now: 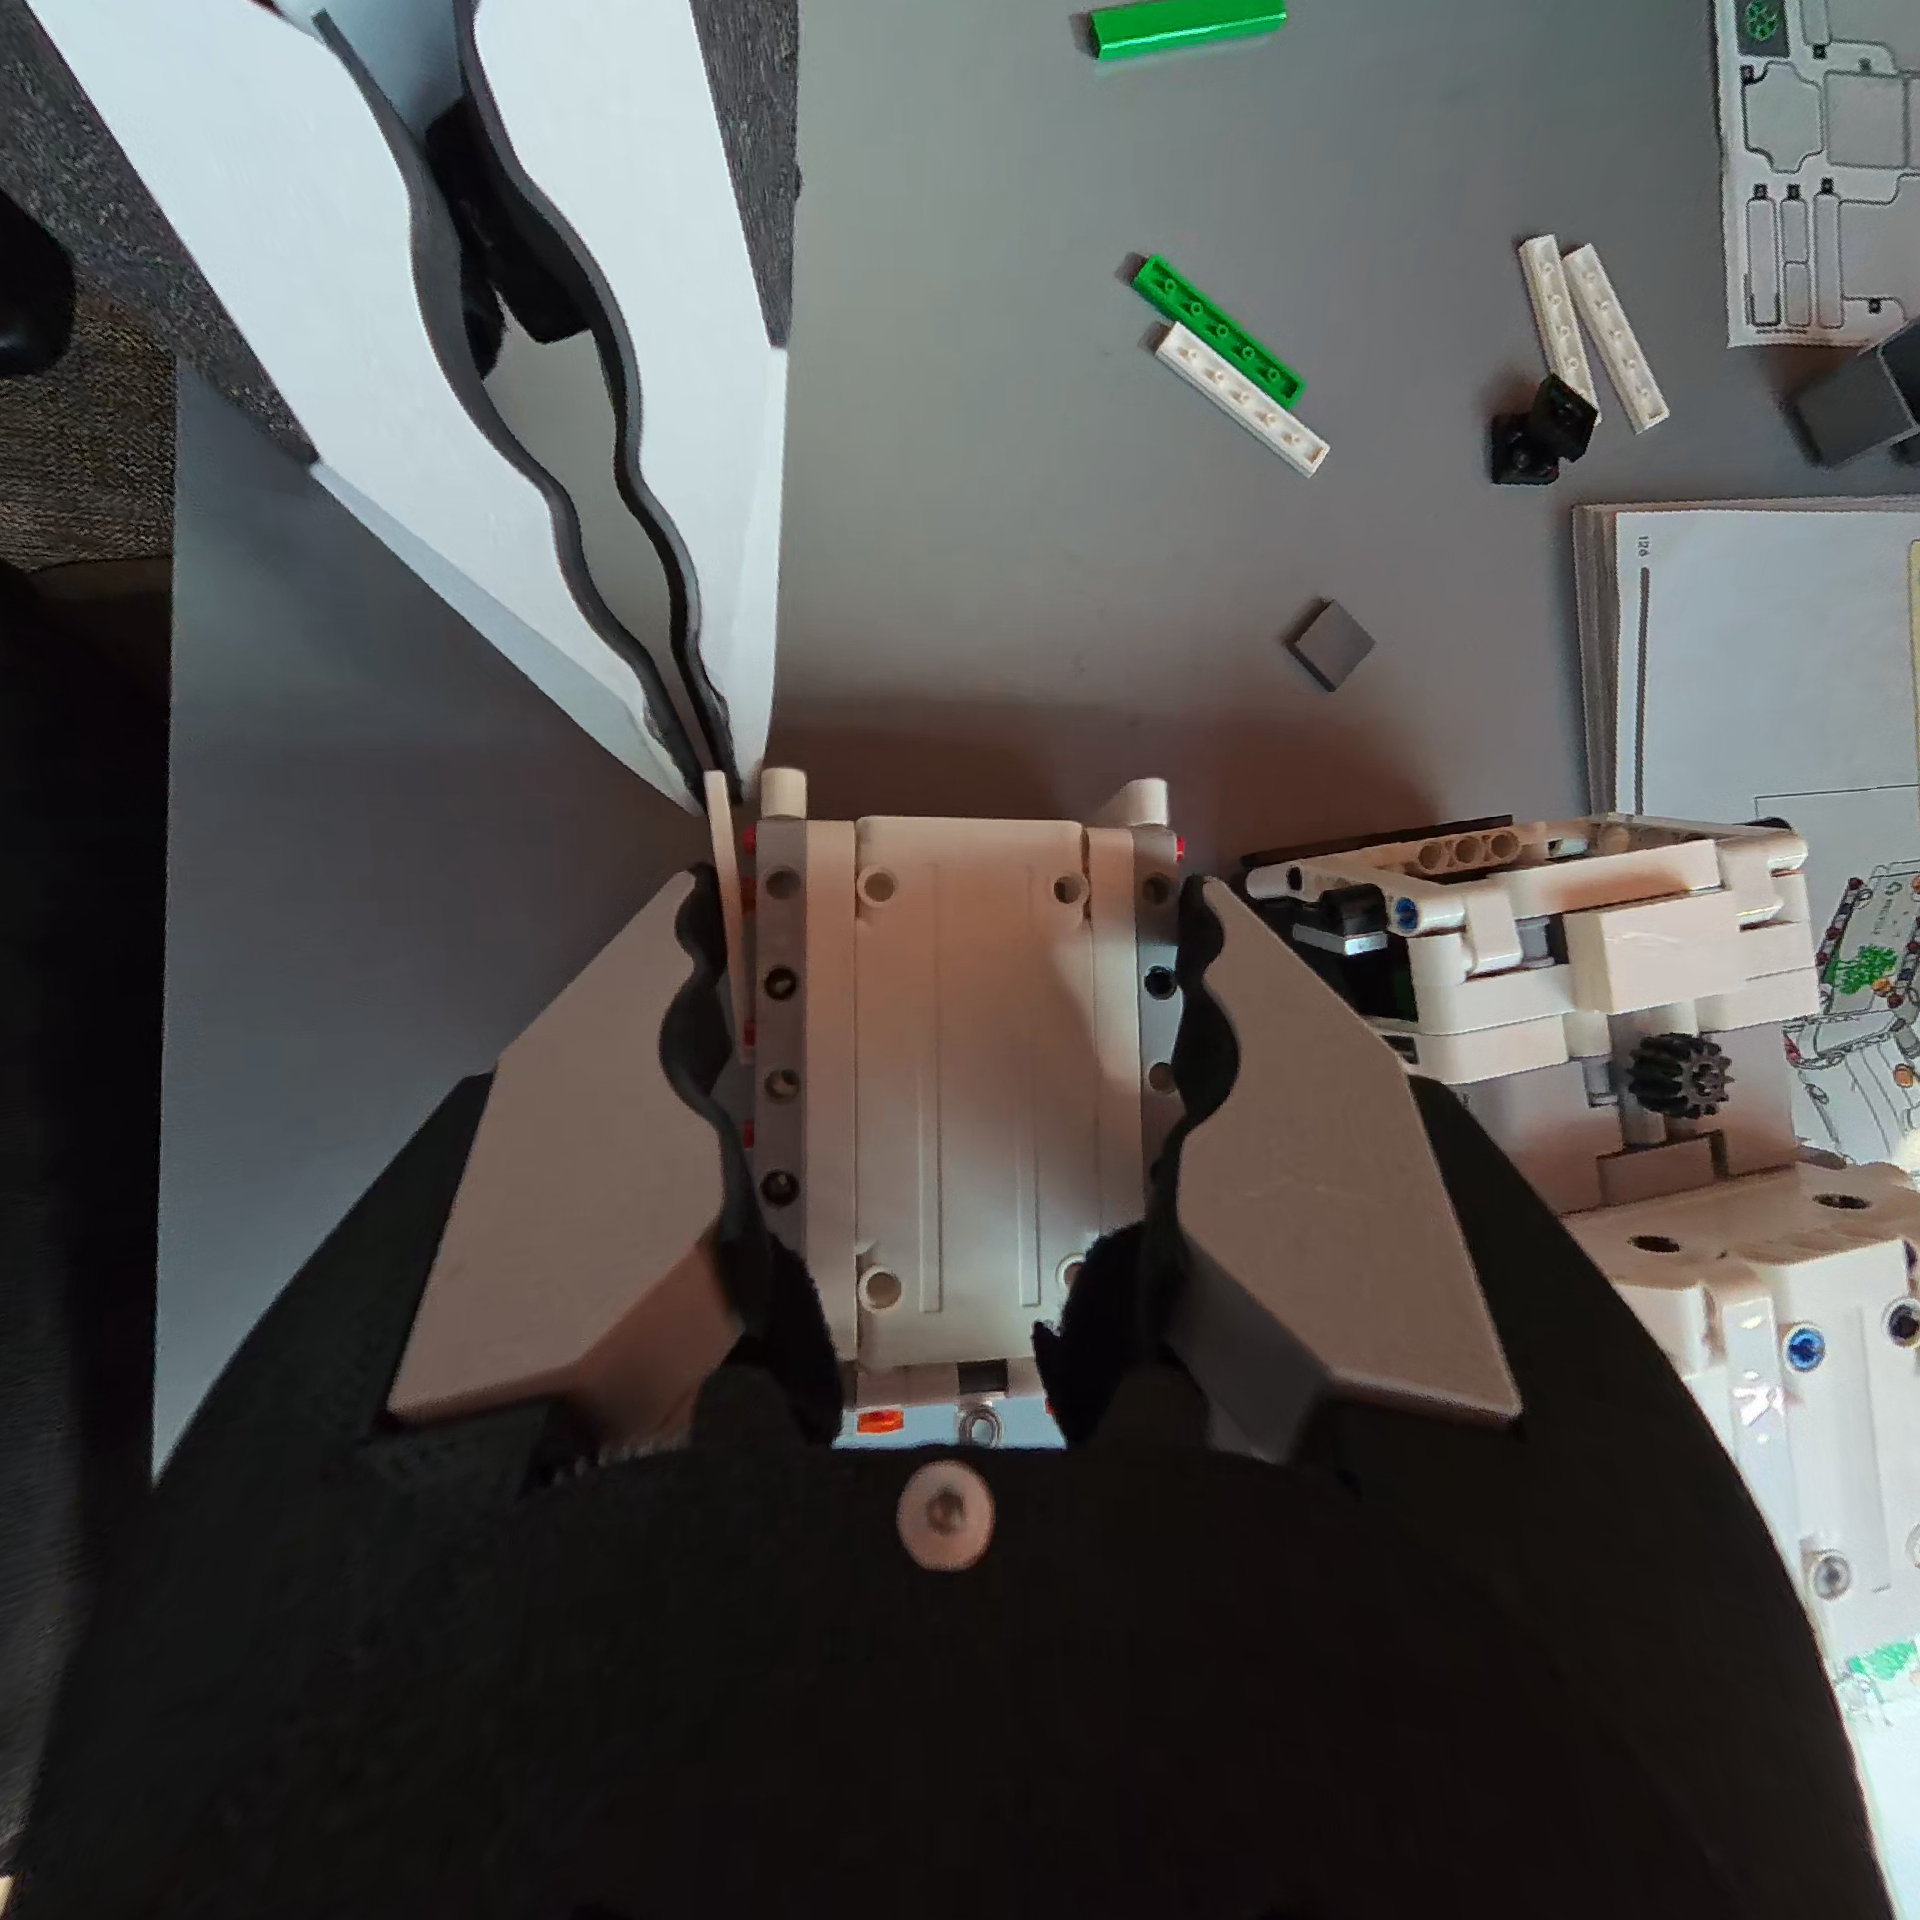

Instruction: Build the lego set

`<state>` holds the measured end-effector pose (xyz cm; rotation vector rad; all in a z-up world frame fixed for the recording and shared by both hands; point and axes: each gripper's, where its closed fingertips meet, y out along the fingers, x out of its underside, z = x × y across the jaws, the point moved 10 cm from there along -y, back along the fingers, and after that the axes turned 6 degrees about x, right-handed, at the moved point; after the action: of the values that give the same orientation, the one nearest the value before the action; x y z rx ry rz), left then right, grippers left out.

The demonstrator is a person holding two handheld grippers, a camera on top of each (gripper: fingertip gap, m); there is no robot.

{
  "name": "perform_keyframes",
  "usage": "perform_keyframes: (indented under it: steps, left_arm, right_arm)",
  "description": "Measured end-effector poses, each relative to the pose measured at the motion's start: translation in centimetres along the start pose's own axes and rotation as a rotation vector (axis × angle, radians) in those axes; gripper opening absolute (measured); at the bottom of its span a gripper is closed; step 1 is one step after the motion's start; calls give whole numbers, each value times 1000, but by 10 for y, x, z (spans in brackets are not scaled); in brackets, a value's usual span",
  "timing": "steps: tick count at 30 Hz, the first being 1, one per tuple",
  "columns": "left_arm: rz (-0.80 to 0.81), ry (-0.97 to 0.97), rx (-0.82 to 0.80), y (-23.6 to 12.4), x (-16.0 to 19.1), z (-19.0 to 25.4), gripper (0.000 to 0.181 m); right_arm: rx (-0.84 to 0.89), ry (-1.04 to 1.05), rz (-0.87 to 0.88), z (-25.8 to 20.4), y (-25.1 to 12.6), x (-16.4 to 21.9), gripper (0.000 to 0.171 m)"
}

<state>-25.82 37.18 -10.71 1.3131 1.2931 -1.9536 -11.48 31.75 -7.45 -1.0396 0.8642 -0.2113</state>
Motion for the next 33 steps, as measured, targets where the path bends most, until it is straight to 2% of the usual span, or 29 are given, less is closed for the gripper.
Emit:
perform_keyframes:
  steps: [1,8,15,19,33]
  left_arm:
    - [7,-1,7,-1,0,1,1]
    - [33,6,34,-7,1,0,1]
    - [54,19,93,-10,1,2,1]
    - [84,19,140,-13,0,1,1]
    - [40,59,148,-6,-1,-2,1]
  right_arm:
    - [-3,0,4,-1,0,0,87]
    - [-43,-17,16,-5,-4,5,95]
    - [-73,-32,26,-8,-8,9,96]
    - [-64,-35,21,-8,-11,13,96]
    - [-54,-32,20,-7,-8,13,90]
